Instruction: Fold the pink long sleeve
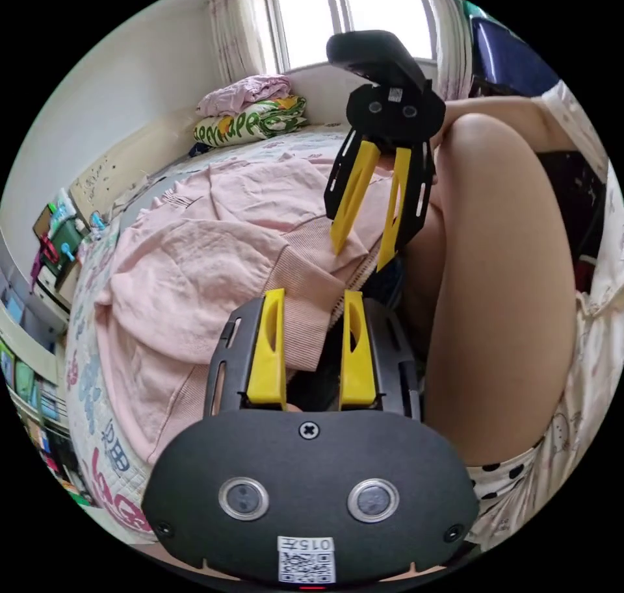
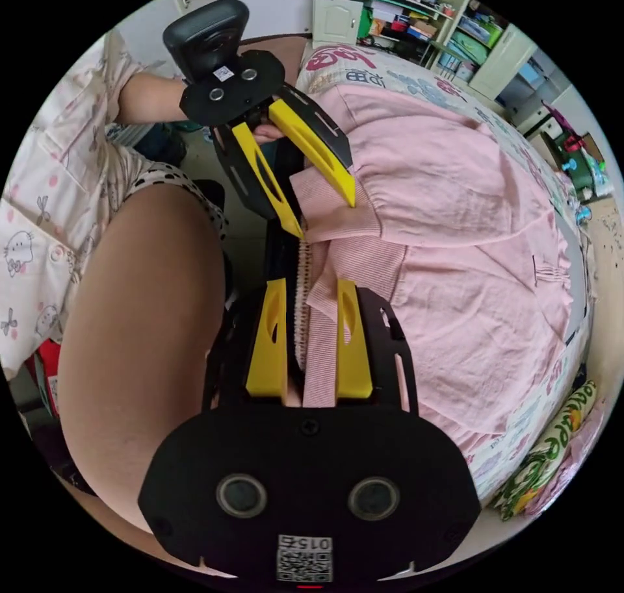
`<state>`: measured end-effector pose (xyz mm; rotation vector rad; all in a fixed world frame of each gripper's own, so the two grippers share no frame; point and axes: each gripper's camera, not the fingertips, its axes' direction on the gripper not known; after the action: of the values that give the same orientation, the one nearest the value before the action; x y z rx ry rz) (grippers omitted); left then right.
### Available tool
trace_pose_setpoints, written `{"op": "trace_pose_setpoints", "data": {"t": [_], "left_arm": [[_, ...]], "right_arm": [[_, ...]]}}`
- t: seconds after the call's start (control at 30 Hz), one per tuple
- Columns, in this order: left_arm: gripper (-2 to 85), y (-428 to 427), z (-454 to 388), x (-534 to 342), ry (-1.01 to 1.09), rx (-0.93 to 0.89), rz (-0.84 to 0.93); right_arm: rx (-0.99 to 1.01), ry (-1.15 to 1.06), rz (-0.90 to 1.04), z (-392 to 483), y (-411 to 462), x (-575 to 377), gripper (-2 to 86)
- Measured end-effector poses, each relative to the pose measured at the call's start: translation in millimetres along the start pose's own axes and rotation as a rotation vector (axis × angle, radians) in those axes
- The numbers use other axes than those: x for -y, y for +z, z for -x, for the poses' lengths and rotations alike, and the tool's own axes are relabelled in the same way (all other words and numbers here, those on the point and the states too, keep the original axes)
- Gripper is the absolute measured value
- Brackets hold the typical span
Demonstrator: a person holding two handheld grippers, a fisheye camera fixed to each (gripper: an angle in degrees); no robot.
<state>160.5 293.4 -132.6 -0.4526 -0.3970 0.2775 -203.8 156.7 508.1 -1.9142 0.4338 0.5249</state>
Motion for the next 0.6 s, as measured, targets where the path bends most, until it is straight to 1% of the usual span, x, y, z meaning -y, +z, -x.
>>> {"op": "trace_pose_setpoints", "data": {"t": [0.07,0.13,0.2,0.27,0.37,0.43,0.47,0.53,0.57,0.6], "left_arm": [[13.2,0.7,-14.3,5.3,0.061,0.077,0.036],[13.1,-1.8,-21.3,6.4,0.094,0.132,0.047],[12.7,-8.4,-14.8,5.5,0.072,0.131,0.034],[11.3,-17.6,-2.5,7.9,0.045,0.119,0.034],[8.3,-42.5,31.8,10.1,-0.043,0.022,0.003],[4.8,-76.0,74.8,2.4,-0.181,-0.066,-0.087],[4.5,-86.3,87.6,-1.5,-0.224,-0.096,-0.122],[3.6,-125.1,140.3,-21.2,-0.404,-0.201,-0.255],[3.5,-133.0,152.3,-26.1,-0.440,-0.222,-0.281],[3.5,-145.7,174.1,-34.6,-0.503,-0.249,-0.316]], "right_arm": [[-0.075,-0.071,0.011,7.1,7.7,-2.5,11.0],[-0.212,-0.156,0.019,19.2,20.5,-7.1,9.3],[-0.271,-0.189,0.031,22.1,28.4,-8.5,8.3],[-0.261,-0.166,0.035,16.3,31.4,-7.4,7.7],[-0.237,-0.097,0.032,4.8,32.4,-9.1,6.0],[-0.197,0.009,-0.029,-9.2,26.3,-21.0,4.3],[-0.185,0.051,-0.056,-14.7,23.6,-26.5,3.9],[-0.137,0.231,-0.204,-37.6,9.3,-54.9,3.4],[-0.119,0.273,-0.252,-42.9,5.1,-63.3,3.3],[-0.079,0.348,-0.347,-52.4,-1.9,-80.3,3.0]]}}
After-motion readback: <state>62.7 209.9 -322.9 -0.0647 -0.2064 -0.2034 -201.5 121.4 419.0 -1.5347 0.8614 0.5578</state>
